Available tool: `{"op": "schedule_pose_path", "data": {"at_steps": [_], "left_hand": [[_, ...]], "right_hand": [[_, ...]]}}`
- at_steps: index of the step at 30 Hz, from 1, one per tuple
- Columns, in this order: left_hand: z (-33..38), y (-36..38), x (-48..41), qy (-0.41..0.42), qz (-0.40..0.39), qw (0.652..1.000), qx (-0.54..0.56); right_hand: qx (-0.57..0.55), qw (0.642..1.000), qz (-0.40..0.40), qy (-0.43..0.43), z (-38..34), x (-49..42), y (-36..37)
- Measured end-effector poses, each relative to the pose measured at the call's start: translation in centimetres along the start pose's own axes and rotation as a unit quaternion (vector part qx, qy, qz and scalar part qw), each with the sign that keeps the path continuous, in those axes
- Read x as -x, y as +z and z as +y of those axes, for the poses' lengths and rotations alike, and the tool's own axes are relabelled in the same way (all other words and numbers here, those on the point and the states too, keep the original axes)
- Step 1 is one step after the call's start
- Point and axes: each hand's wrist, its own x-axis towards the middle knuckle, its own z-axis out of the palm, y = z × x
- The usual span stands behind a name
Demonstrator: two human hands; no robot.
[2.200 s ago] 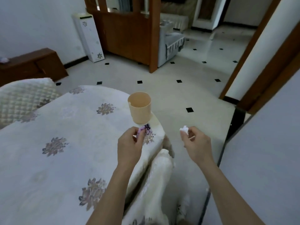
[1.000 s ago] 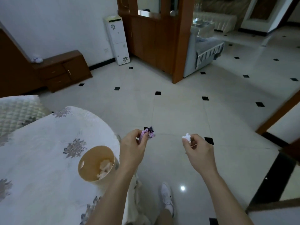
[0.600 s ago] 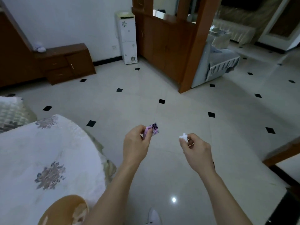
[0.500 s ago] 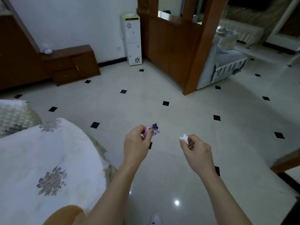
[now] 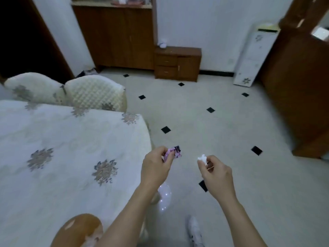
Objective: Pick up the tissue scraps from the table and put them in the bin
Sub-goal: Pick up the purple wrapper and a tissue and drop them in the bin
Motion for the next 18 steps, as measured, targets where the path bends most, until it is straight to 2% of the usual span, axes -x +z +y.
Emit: {"op": "schedule_pose_path", "data": {"at_steps": [4, 9, 13, 18], "left_hand": [[-1.5, -2.0, -1.9, -0.078, 0.100, 0.991, -0.029], [-2.6, -4.5, -0.7, -0.170, 0.225, 0.957, -0.062], [-3.4, -7.0, 3.1, -0.228, 0.324, 0.915, -0.075], [-3.9, -9.1, 11.4, -0.311, 0.423, 0.844, -0.114]], "right_hand": [[-0.003, 0.987, -0.124, -0.105, -2.9, -5.7, 3.5], [-0.008, 0.942, -0.250, -0.224, -7.1, -9.9, 7.4], [-0.008, 0.889, -0.346, -0.300, -10.2, -9.0, 11.4], [-0.027, 0.798, -0.458, -0.391, -13.5, -2.4, 15.2]]}}
